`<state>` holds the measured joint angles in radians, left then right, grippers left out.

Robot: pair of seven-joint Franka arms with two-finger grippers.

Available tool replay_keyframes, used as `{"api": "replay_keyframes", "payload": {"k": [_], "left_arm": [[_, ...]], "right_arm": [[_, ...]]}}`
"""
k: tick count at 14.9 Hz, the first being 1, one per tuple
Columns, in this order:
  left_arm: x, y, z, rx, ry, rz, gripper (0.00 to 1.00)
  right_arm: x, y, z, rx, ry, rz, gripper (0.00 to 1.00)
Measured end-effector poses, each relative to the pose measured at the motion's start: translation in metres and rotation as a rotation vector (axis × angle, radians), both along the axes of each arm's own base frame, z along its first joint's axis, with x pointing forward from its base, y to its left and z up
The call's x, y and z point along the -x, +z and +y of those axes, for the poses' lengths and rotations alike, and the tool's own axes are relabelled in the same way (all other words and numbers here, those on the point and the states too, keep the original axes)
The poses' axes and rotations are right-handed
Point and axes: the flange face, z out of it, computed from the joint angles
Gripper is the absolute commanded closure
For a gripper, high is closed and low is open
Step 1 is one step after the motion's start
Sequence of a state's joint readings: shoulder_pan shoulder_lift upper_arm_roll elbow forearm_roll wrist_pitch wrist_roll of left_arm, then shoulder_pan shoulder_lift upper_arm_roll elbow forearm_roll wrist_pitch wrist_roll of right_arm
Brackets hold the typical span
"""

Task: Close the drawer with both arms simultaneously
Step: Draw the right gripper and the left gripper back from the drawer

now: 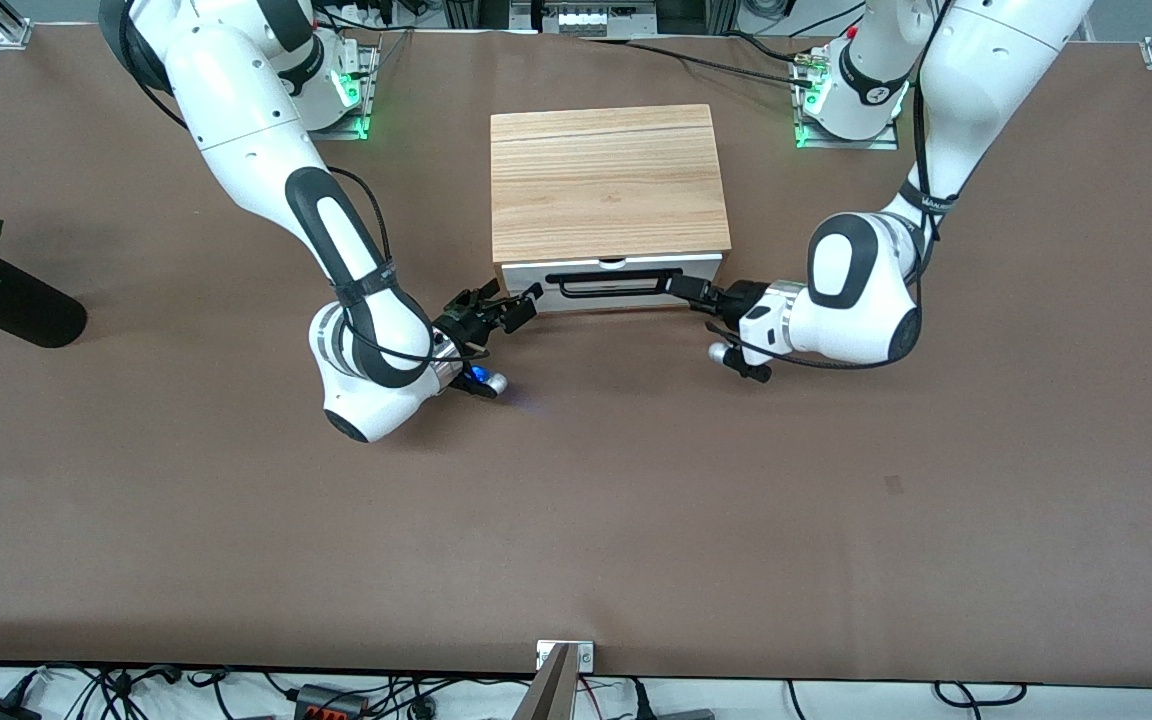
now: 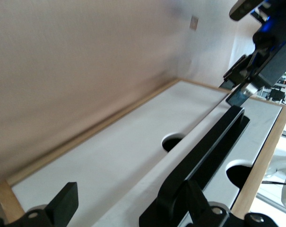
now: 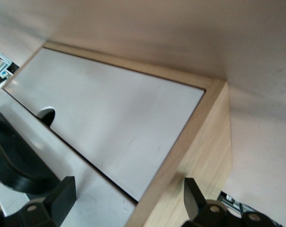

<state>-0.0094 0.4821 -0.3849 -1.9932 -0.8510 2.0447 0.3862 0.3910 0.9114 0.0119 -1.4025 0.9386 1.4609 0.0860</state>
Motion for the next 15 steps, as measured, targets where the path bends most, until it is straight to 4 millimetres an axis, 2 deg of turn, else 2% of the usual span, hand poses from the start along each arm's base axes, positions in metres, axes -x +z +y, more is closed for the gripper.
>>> {"api": "replay_keyframes", "payload": {"k": [1,6,8,11,13,15], "left_arm": [[0.006,0.000,-0.001,-0.003,-0.005,0.005,0.00],[0.010,0.003,0.000,-0.004,0.001,0.005,0.00],[0.010,0.004,0.000,-0.004,0.002,0.003,0.00],[-0.001,0.017,0.004,0.011,0.006,-0.015,0.00],[-0.022,0.040,0.020,0.017,-0.005,-0.051,0.00],[-0.046,0.066,0.046,-0.024,-0.050,-0.092,0.00]], "right_arm": [[0.000,0.000,0.000,0.000,0.001,0.001,0.00],[-0.009,0.009,-0.004,-0.002,0.005,-0.020,0.00],[-0.028,0.026,-0.011,-0.007,-0.007,-0.072,0.00],[-0.071,0.065,-0.039,-0.029,-0.064,-0.174,0.00],[-0.097,0.090,-0.065,-0.009,-0.090,-0.253,0.00],[-0.116,0.107,-0.090,0.043,-0.103,-0.324,0.00]]}}
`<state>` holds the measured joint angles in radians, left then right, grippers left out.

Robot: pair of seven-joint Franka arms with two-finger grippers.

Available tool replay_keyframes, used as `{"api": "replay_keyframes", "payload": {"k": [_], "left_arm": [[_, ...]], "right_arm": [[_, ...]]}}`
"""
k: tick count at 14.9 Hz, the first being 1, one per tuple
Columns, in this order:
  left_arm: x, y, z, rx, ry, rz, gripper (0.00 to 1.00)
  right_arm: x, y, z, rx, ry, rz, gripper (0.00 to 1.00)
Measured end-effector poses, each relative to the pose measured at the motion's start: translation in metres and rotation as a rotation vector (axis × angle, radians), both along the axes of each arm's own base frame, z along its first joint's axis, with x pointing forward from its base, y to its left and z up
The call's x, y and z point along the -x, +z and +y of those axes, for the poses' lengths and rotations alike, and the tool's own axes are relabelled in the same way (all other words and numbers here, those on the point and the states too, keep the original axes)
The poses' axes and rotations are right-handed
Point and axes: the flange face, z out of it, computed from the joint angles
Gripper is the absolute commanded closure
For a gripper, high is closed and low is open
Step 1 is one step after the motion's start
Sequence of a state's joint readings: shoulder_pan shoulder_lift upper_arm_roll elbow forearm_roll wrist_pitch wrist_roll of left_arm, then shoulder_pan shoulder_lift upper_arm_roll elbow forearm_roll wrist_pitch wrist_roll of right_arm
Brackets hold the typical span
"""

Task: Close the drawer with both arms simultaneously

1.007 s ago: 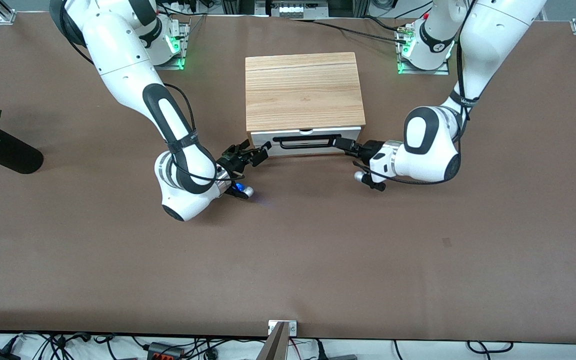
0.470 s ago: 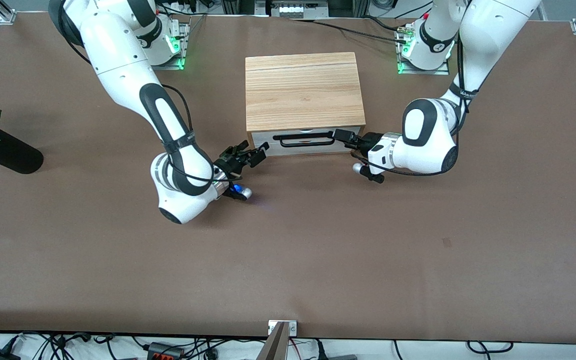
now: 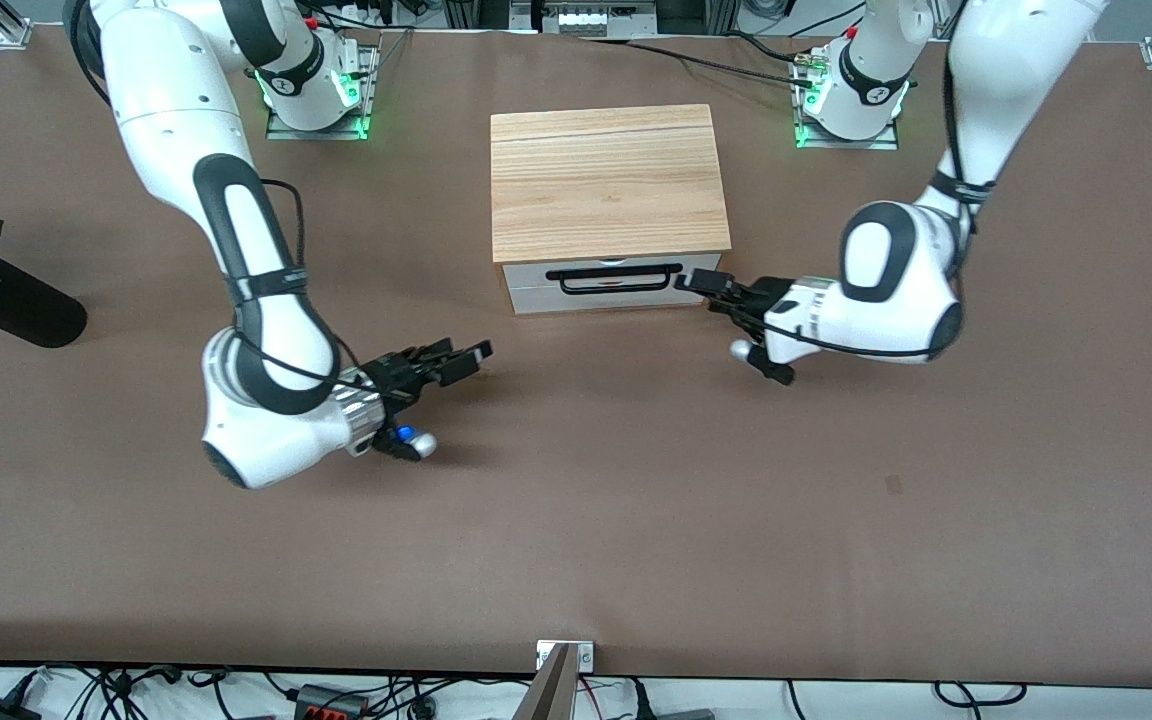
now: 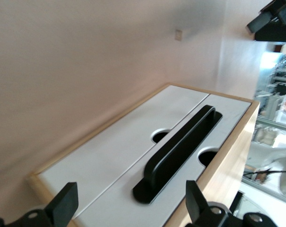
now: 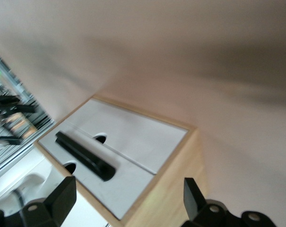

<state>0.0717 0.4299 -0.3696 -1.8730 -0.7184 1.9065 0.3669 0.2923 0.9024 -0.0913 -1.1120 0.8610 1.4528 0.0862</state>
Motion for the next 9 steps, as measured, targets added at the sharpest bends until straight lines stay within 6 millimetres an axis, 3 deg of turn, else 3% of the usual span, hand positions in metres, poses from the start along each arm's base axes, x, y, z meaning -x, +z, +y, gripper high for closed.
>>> {"api": "replay_keyframes", "payload": {"k": [4,9], "left_arm": [[-0.038,0.067,0.047,-0.269,-0.102,-0.051,0.00],[-0.063,0.136,0.093,-0.780,-0.114,-0.153,0.00]], "right_arm": [[-0.037,0.032,-0.079,0.141,-0.095,-0.123,0.00],[-0.075,0.110,-0.192,0.327,-0.292,-0.359,0.00]]}}
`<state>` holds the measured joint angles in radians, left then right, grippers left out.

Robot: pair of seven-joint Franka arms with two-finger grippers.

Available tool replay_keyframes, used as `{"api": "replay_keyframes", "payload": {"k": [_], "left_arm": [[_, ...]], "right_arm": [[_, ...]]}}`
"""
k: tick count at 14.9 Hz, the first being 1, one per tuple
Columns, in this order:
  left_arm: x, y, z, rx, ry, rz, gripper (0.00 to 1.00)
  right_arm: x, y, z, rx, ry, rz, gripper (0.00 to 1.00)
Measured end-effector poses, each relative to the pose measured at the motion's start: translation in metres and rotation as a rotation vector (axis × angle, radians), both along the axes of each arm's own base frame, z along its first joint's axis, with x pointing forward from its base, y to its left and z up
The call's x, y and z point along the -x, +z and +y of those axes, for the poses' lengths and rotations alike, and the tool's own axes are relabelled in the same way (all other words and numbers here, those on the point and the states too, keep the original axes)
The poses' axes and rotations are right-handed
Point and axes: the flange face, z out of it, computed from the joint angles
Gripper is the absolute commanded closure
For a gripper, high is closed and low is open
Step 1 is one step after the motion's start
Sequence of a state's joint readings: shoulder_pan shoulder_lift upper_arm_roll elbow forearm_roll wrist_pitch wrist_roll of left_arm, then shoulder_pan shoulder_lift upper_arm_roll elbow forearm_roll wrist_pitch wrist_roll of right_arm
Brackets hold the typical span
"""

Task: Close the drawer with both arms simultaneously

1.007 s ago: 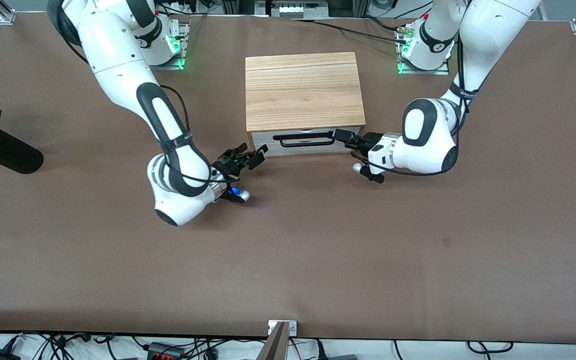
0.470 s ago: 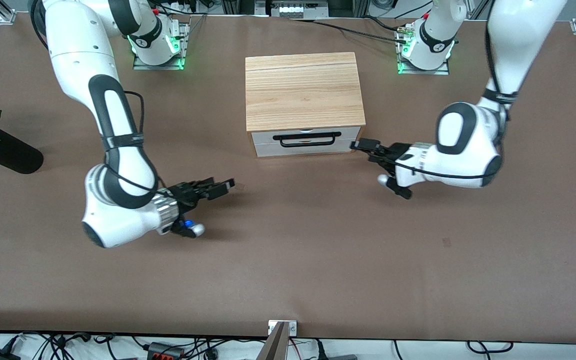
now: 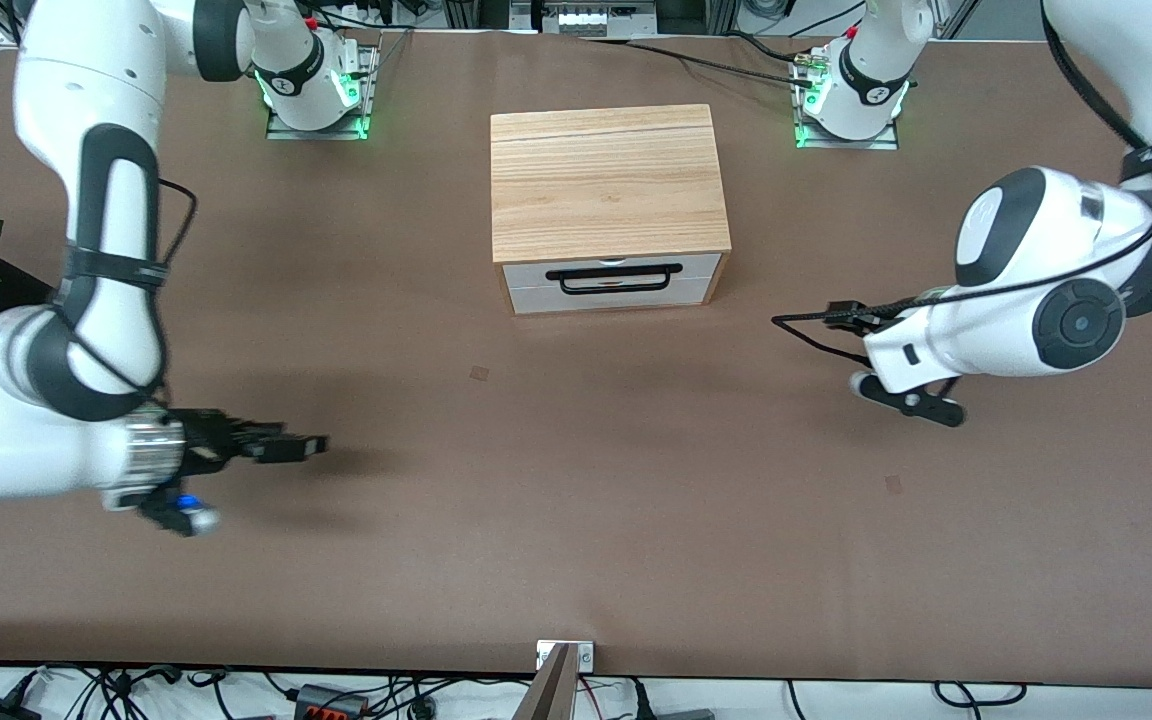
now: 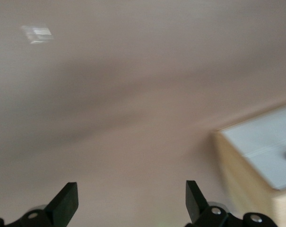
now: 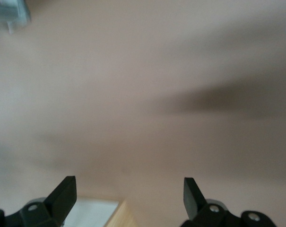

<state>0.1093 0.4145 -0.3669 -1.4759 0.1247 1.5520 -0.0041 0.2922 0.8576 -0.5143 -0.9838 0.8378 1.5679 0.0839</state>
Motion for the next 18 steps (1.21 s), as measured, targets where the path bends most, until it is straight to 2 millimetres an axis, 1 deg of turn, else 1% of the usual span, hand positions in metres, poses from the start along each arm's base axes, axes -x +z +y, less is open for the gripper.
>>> {"api": "replay_keyframes", "payload": {"k": [1,2,3,5,7,8,9,10,11,13,15,16,17,18], "left_arm": [[-0.003,0.014,0.009,-0.064,0.005,-0.019,0.00],[-0.005,0.032,0.016,-0.108,0.014,-0.041,0.00],[-0.007,0.054,0.023,-0.130,0.027,-0.066,0.00],[-0.004,0.105,0.041,-0.134,0.071,-0.126,0.00],[0.009,0.153,0.066,-0.074,0.150,-0.183,0.00],[0.019,0.171,0.081,-0.034,0.197,-0.204,0.00],[0.029,0.183,0.095,-0.012,0.232,-0.242,0.00],[0.037,0.189,0.104,-0.003,0.255,-0.298,0.00],[0.046,0.191,0.107,0.005,0.265,-0.364,0.00],[0.068,0.183,0.105,0.009,0.264,-0.428,0.00],[0.088,0.171,0.097,0.006,0.251,-0.408,0.00],[0.093,0.168,0.096,0.007,0.248,-0.400,0.00],[0.094,0.167,0.096,0.007,0.249,-0.397,0.00],[0.094,0.166,0.098,0.007,0.251,-0.392,0.00]], "right_arm": [[-0.002,0.014,-0.019,0.026,-0.030,-0.034,0.00],[-0.003,0.024,-0.033,0.045,-0.052,-0.052,0.00],[-0.003,0.030,-0.044,0.064,-0.070,-0.065,0.00],[-0.003,0.036,-0.058,0.087,-0.092,-0.078,0.00],[-0.003,0.039,-0.067,0.105,-0.107,-0.085,0.00],[-0.003,0.041,-0.072,0.114,-0.115,-0.089,0.00],[-0.003,0.043,-0.078,0.125,-0.124,-0.094,0.00],[-0.003,0.047,-0.085,0.138,-0.134,-0.100,0.00],[-0.002,0.050,-0.090,0.154,-0.141,-0.106,0.00],[0.001,0.064,-0.103,0.240,-0.116,-0.123,0.00],[0.011,0.088,-0.116,0.364,0.001,-0.149,0.00],[0.016,0.102,-0.124,0.386,0.064,-0.164,0.00],[0.023,0.114,-0.137,0.383,0.109,-0.177,0.00],[0.032,0.126,-0.155,0.377,0.138,-0.183,0.00]]}}
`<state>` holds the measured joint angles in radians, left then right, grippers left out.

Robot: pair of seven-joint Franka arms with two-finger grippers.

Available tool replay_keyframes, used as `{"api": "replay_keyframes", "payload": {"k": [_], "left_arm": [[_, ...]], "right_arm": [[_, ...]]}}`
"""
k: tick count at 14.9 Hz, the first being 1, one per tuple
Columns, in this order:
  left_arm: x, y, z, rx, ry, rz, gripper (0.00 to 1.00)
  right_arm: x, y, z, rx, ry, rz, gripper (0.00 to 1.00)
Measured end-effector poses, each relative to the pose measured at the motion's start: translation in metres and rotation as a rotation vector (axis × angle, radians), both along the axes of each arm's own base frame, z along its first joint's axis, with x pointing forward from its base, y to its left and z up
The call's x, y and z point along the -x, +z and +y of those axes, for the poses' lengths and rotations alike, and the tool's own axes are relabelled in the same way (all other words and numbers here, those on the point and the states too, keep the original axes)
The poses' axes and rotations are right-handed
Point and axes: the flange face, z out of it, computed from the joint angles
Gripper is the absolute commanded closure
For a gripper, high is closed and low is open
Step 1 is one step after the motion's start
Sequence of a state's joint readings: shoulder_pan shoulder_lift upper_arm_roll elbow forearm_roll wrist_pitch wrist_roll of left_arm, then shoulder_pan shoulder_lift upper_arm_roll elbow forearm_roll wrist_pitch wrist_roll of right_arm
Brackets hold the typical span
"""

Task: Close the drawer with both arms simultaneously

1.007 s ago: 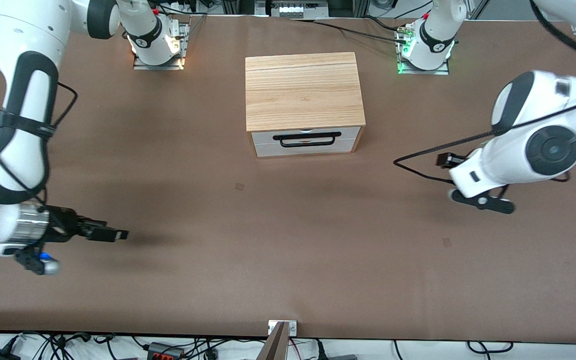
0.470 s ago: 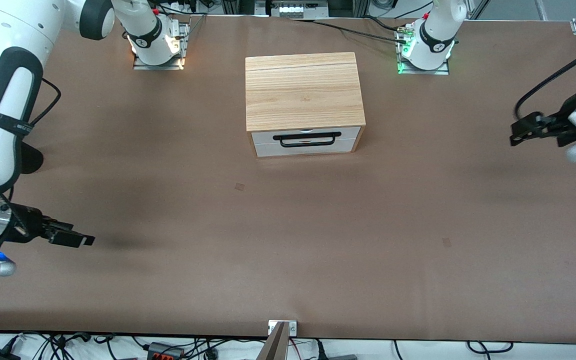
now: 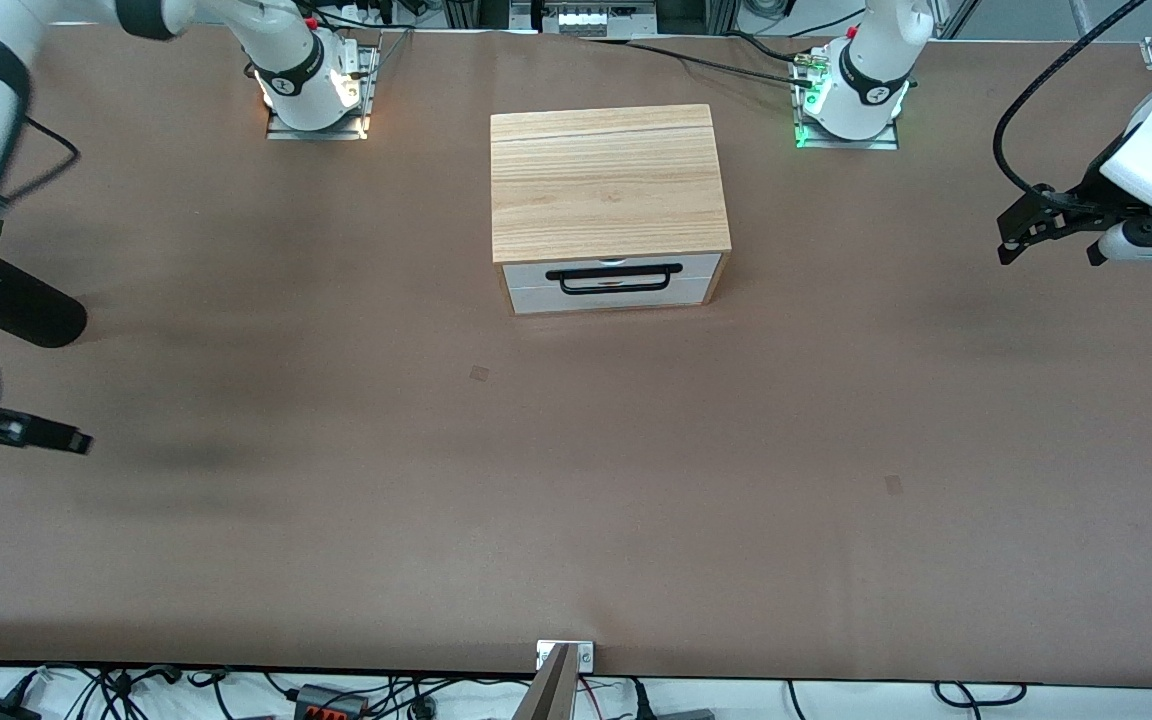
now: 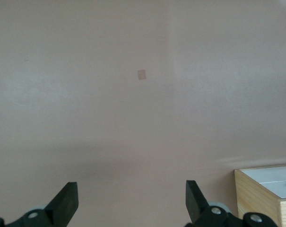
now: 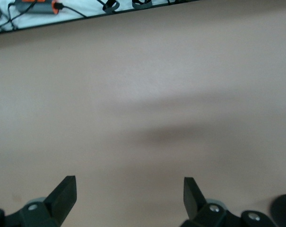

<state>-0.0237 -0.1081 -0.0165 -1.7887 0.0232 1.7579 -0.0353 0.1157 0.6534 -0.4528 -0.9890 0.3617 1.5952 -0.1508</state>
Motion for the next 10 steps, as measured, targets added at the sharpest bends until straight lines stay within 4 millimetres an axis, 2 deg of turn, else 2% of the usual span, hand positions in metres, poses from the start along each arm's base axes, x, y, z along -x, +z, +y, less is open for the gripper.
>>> {"api": "replay_keyframes", "payload": {"k": [2,3,7,10], "left_arm": [[-0.001,-0.002,0.001,-0.001,0.002,0.029,0.00],[-0.003,-0.001,0.001,-0.001,0.002,0.040,0.00],[-0.021,0.000,0.003,-0.001,0.007,0.049,0.00],[-0.027,-0.006,0.005,-0.001,0.009,0.063,0.00]], "right_arm": [[0.018,0.022,-0.030,0.033,0.038,0.017,0.00],[0.026,0.029,-0.034,0.048,0.053,0.038,0.00],[0.057,0.054,-0.015,0.059,0.096,0.153,0.00],[0.083,0.079,-0.021,0.056,0.123,0.135,0.00]]}}
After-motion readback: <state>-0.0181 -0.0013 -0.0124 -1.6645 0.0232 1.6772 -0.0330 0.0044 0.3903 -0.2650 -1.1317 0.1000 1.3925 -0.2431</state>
